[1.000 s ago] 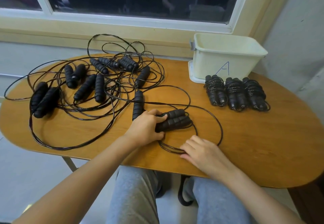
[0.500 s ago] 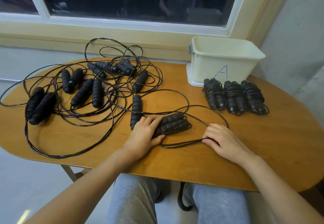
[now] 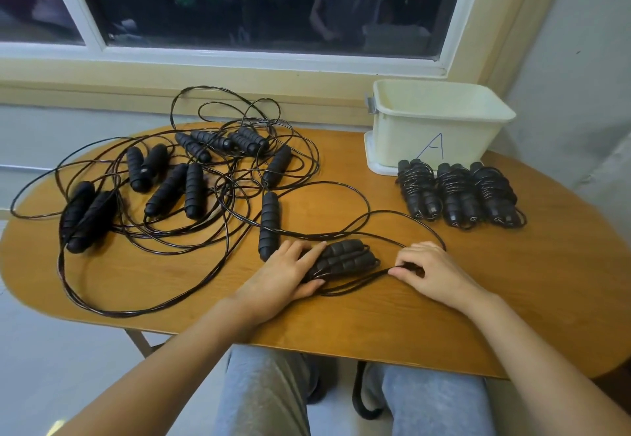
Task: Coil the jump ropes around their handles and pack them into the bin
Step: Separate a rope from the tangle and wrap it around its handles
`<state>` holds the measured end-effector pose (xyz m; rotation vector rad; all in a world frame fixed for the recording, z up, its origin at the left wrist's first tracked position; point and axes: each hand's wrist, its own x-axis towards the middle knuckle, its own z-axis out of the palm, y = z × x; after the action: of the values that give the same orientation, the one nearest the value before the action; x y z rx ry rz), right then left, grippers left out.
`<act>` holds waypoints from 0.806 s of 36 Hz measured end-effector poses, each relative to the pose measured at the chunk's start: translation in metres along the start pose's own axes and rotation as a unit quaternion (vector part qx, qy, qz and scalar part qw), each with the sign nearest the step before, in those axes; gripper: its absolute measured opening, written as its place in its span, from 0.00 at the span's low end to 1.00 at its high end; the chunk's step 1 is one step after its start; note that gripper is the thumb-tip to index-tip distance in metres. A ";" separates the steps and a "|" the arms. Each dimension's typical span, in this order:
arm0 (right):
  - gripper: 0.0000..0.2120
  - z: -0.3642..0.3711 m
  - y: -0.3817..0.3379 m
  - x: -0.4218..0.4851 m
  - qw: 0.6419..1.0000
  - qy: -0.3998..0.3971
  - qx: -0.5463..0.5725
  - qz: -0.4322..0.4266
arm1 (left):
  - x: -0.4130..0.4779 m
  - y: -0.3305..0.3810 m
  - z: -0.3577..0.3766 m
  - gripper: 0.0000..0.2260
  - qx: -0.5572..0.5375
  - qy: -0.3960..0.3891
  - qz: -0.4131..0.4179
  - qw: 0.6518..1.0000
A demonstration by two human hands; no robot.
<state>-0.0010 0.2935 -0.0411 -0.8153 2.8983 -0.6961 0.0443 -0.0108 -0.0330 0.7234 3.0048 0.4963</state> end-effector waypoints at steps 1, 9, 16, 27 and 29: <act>0.08 -0.002 0.000 0.000 1.000 -0.004 0.006 0.002 | -0.001 0.000 -0.001 0.32 -0.014 0.004 0.001 1.000; 0.10 -0.025 -0.002 0.020 0.998 -0.032 0.041 0.028 | -0.005 0.020 -0.046 0.34 -0.071 0.057 0.079 0.993; 0.14 -0.057 -0.036 0.058 0.995 -0.017 0.084 0.050 | -0.010 0.035 -0.059 0.30 0.146 0.105 0.216 0.960; 0.13 -0.077 -0.121 0.059 0.980 0.057 0.189 0.017 | 0.016 0.035 -0.059 0.36 0.263 0.074 -0.017 0.962; 0.13 -0.071 -0.131 0.050 0.981 0.064 0.181 0.008 | 0.023 0.033 -0.064 0.36 0.252 0.087 -0.069 0.961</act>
<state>0.0071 0.1982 0.0833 -0.7230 2.7484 -1.2690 0.0334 0.0081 0.0398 0.4925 3.3479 -0.2376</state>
